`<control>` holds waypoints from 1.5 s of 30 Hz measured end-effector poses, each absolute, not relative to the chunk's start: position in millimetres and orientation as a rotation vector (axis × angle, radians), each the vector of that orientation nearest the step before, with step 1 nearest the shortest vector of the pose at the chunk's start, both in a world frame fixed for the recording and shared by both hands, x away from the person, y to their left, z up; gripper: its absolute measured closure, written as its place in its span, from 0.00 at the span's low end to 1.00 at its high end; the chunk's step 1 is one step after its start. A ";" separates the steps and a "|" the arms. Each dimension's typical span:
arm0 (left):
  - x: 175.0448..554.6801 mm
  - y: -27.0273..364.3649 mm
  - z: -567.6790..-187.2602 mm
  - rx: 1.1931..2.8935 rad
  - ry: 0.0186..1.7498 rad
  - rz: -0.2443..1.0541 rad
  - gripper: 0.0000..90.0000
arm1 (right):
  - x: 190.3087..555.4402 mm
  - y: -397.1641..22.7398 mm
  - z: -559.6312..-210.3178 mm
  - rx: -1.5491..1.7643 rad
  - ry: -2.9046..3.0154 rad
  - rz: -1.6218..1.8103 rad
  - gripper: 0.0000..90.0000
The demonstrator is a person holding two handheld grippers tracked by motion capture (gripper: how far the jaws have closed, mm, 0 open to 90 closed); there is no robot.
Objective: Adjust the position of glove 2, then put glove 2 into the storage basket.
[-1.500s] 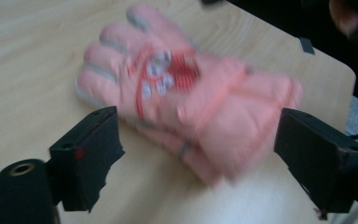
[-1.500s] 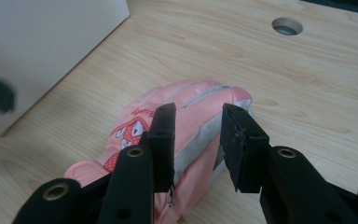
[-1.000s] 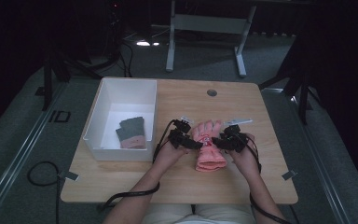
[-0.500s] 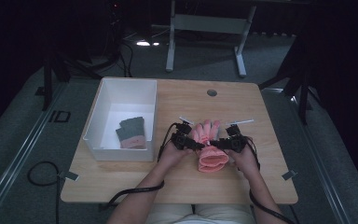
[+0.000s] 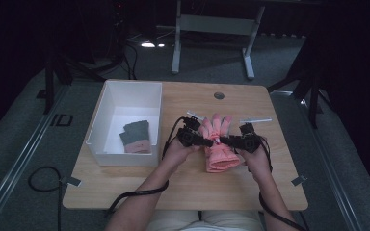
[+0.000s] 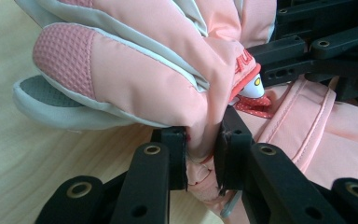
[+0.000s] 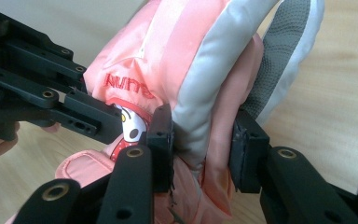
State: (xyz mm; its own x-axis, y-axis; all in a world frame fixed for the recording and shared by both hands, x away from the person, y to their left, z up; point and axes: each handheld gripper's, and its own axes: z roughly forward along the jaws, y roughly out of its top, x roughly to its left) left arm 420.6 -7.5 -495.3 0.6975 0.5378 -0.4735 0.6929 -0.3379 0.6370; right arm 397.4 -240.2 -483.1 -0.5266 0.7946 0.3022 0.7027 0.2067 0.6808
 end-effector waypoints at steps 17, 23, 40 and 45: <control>413.1 36.0 -398.9 2.053 0.893 -0.080 0.85 | 390.4 -202.7 -403.7 1.334 2.269 1.367 0.73; 411.9 59.3 -367.8 2.046 0.895 -0.031 0.85 | 392.6 -180.0 -374.6 1.276 2.257 1.394 0.73; 407.8 148.8 -314.8 2.014 0.977 0.075 0.85 | 408.5 -90.6 -323.5 1.168 2.282 1.453 0.73; 403.6 178.5 -311.5 2.006 1.019 0.103 0.85 | 412.3 -58.7 -319.1 1.129 2.310 1.450 0.73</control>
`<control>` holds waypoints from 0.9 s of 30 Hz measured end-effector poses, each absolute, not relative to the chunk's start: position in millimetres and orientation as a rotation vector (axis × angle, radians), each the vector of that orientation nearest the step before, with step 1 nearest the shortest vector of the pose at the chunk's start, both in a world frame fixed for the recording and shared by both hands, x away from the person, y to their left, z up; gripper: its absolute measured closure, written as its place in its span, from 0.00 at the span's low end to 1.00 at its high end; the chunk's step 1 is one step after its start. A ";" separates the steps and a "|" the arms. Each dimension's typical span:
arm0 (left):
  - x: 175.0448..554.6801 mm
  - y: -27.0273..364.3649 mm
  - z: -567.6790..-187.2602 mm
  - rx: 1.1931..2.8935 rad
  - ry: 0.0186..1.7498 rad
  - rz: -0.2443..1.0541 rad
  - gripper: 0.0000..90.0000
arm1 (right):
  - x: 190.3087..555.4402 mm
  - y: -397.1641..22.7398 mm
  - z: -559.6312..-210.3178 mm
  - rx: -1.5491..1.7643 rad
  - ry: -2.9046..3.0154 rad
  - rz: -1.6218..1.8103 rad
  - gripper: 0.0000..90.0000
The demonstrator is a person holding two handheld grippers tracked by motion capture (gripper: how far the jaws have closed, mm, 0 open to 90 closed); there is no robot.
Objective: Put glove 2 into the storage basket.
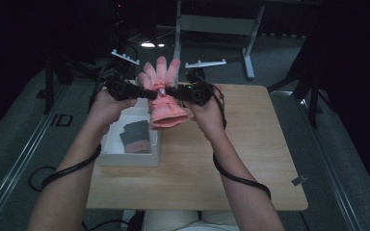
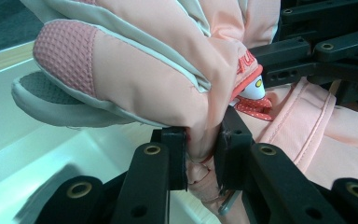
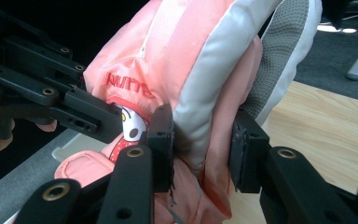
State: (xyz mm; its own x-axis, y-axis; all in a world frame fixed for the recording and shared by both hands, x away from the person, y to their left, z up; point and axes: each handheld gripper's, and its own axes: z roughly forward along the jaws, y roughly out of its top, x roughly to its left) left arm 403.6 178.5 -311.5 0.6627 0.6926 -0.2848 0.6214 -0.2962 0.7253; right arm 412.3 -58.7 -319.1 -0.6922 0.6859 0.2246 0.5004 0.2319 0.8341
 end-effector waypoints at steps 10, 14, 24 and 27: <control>401.7 237.3 -331.0 2.014 1.102 0.090 0.84 | 421.0 2.3 -339.5 1.095 2.398 1.466 0.73; 406.3 253.0 -351.5 1.999 1.153 0.074 0.85 | 428.7 22.1 -356.9 1.103 2.430 1.443 0.73; 423.1 259.7 -409.2 2.006 1.255 -0.005 0.85 | 447.5 42.7 -410.3 1.182 2.516 1.312 0.73; 426.9 256.2 -419.8 2.026 1.273 -0.015 0.85 | 450.3 43.2 -421.7 1.210 2.531 1.273 0.73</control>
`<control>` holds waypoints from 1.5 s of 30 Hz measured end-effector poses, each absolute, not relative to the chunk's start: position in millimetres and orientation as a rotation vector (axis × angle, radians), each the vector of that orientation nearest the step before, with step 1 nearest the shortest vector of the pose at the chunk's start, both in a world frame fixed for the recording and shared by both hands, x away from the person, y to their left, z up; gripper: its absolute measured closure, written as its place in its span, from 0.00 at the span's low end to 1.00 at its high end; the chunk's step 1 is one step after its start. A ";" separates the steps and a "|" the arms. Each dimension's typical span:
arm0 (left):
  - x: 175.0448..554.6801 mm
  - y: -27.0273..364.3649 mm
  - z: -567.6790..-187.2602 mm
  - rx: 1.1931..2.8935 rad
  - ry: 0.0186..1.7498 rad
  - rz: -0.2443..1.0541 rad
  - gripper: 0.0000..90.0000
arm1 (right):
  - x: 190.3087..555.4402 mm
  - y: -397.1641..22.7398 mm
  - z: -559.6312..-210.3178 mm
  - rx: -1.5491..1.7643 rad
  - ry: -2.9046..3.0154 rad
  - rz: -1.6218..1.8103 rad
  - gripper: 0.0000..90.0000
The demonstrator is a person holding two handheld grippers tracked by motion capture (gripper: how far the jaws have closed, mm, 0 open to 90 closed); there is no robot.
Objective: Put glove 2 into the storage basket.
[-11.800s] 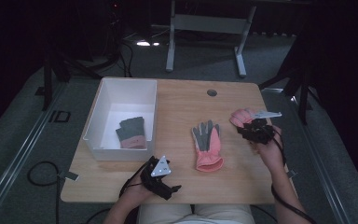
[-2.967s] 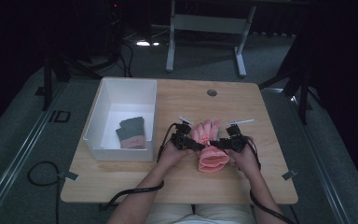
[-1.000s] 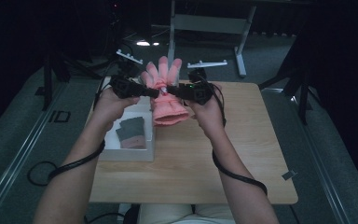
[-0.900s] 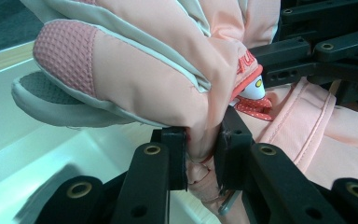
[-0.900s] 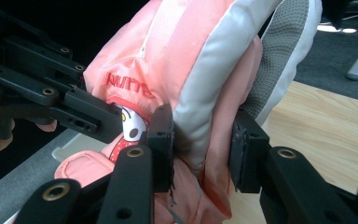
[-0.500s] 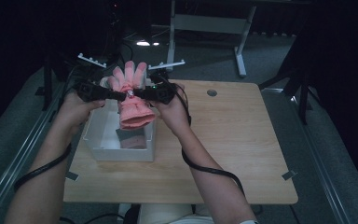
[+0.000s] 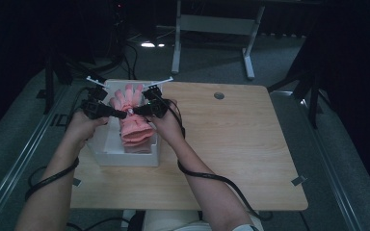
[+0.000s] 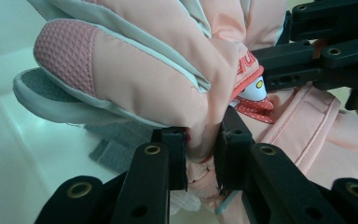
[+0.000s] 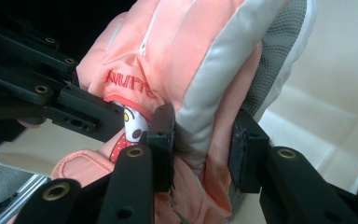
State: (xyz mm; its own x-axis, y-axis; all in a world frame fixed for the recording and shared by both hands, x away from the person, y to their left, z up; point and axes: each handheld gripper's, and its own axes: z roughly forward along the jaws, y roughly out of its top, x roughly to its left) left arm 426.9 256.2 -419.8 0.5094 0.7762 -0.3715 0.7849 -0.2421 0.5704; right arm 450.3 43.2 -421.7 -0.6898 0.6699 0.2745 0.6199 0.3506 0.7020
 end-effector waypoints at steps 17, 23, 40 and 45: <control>431.3 236.1 -447.2 2.185 1.358 -0.039 0.84 | 448.3 49.1 -441.7 1.182 2.629 0.990 0.71; 434.7 228.7 -451.9 2.250 1.374 -0.040 0.84 | 448.7 48.6 -439.6 1.146 2.662 0.926 0.64; 438.6 212.9 -455.2 2.292 1.486 0.187 0.50 | 431.4 13.2 -404.5 1.067 2.611 1.179 0.50; 437.6 215.3 -448.7 2.260 1.502 0.231 0.49 | 433.3 0.9 -405.5 1.089 2.608 1.204 0.46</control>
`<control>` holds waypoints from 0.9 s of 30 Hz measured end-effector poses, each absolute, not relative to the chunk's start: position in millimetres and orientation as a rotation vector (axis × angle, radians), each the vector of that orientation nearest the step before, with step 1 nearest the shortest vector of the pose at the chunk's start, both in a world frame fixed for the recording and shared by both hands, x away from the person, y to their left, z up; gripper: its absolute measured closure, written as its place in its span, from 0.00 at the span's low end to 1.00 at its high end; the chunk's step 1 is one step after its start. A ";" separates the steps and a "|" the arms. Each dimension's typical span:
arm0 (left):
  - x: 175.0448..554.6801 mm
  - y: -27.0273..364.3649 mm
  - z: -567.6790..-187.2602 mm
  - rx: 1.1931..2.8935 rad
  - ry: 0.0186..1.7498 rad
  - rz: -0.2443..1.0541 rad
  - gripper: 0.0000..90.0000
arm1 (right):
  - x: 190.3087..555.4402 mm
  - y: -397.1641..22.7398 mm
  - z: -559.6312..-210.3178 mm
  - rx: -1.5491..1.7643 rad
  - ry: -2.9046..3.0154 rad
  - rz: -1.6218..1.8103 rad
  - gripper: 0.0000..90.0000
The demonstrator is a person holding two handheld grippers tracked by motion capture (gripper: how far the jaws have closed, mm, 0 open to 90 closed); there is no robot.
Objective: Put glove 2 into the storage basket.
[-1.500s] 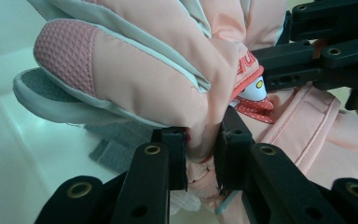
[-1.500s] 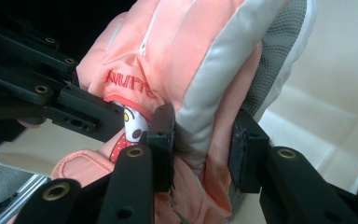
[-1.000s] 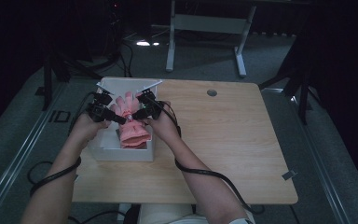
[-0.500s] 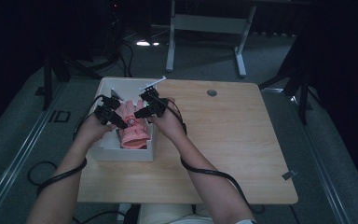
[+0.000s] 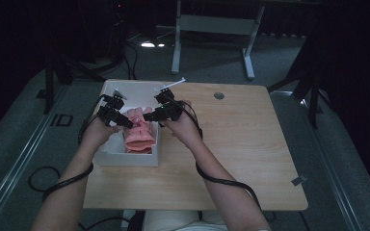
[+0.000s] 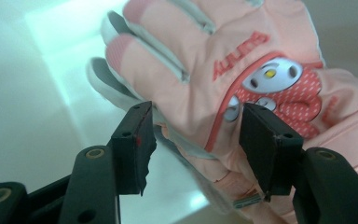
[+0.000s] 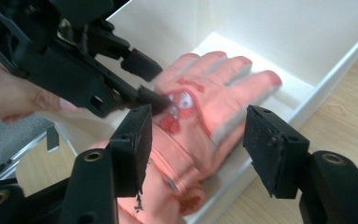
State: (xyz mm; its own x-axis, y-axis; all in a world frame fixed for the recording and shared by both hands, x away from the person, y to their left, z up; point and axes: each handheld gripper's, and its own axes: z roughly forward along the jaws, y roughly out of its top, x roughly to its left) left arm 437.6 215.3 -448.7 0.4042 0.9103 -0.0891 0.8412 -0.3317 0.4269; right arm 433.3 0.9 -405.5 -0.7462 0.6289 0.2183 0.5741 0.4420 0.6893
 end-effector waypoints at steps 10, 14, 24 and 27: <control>433.3 220.4 -440.3 2.231 1.512 0.293 0.49 | 431.7 -9.5 -404.6 1.081 2.612 1.214 0.42; 430.6 223.0 -433.4 2.205 1.502 0.308 0.49 | 429.3 -11.8 -403.0 1.071 2.609 1.229 0.41; 415.3 212.2 -405.5 2.125 1.405 0.372 0.47 | 426.3 -23.1 -395.5 1.046 2.593 1.302 0.32; 407.1 201.8 -395.6 2.095 1.349 0.390 0.37 | 425.8 -29.8 -391.1 1.038 2.574 1.353 0.28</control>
State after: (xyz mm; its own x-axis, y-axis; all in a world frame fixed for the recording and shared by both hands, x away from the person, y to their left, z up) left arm 407.1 201.8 -395.6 0.4374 0.8959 -0.0775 0.7164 -0.2951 0.6322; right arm 425.8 -29.8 -391.1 -0.7728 0.5834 0.2499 0.5366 0.3903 0.7481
